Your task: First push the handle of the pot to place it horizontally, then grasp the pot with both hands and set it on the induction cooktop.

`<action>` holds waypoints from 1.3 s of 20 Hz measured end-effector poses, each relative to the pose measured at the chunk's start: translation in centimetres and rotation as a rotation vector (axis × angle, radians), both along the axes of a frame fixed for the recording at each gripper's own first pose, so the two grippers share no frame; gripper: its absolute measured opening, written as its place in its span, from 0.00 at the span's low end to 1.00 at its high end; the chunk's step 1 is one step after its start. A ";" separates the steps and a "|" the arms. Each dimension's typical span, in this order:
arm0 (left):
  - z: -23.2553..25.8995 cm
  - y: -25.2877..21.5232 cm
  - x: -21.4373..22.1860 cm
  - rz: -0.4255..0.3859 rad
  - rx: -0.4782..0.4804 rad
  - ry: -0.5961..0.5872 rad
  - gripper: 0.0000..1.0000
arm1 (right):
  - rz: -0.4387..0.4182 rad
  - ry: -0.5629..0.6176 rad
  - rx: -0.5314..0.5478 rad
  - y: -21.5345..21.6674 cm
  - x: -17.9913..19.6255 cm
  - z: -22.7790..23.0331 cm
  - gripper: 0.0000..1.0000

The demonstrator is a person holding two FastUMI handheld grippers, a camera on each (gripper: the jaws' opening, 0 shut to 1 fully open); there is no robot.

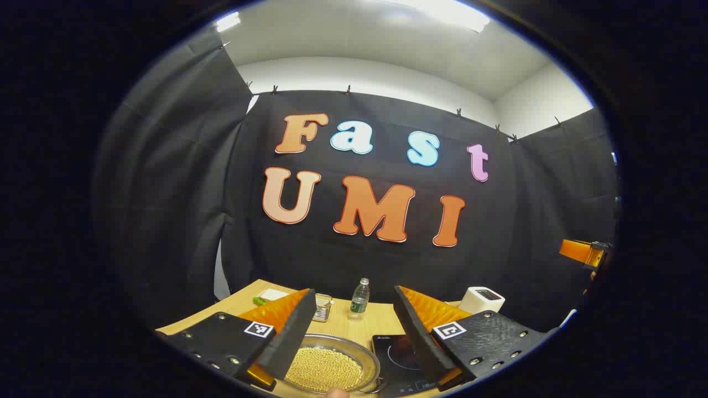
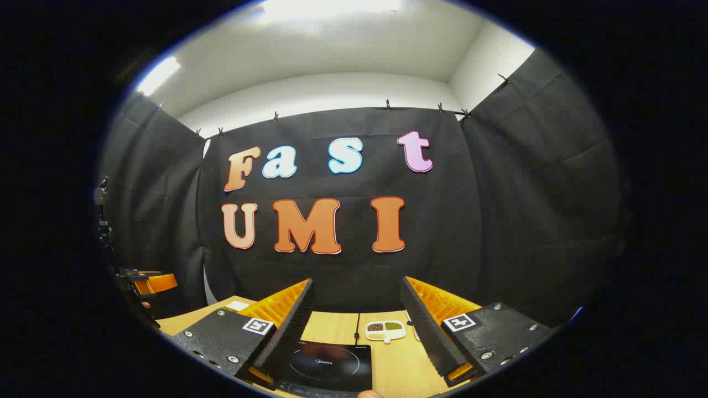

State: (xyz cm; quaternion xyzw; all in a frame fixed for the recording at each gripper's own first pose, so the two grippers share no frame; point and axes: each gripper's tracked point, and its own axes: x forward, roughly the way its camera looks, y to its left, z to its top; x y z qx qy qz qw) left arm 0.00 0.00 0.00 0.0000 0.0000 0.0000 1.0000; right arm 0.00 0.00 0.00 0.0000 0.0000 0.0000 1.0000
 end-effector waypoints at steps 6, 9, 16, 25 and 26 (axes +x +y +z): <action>0.3 -0.6 -0.4 0.000 0.047 -0.004 0.89 | -0.002 0.016 -0.001 -0.4 -0.2 -0.3 1.00; 0.6 -1.0 -0.5 -0.004 0.064 -0.010 0.89 | -0.009 0.015 -0.016 -0.7 -0.2 -0.3 0.96; 0.2 -0.7 -0.3 0.009 0.060 -0.003 0.89 | 0.010 0.038 0.002 -0.7 -0.2 -0.7 0.96; 0.1 -1.4 -0.4 -0.016 0.069 -0.010 0.89 | 0.012 0.053 0.009 -1.3 -0.3 -1.3 0.96; 0.1 -1.3 -0.6 -0.016 0.068 -0.009 0.89 | 0.010 0.054 0.008 -1.3 -0.3 -1.2 0.96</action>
